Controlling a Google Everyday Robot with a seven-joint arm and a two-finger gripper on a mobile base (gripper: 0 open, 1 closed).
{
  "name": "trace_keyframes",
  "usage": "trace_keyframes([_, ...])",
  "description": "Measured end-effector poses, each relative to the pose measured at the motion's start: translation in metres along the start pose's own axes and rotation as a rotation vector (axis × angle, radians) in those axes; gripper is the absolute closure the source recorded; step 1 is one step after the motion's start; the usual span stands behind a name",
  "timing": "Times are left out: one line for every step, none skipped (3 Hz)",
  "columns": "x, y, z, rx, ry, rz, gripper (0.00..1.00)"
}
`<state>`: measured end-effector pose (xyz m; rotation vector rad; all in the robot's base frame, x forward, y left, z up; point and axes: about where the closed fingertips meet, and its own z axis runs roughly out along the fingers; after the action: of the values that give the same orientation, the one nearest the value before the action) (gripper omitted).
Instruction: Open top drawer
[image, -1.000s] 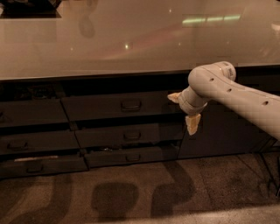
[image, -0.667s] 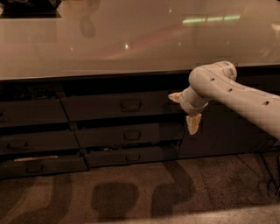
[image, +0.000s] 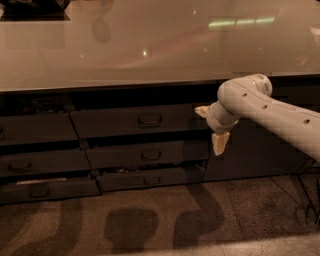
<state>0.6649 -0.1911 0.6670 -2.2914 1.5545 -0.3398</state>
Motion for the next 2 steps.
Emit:
trace_keyframes([0.003,-0.0022,0.0014,0.059,0.008,0.106,0.0])
trace_keyframes([0.0029,-0.0021,0.0018,0.058,0.008,0.106,0.0])
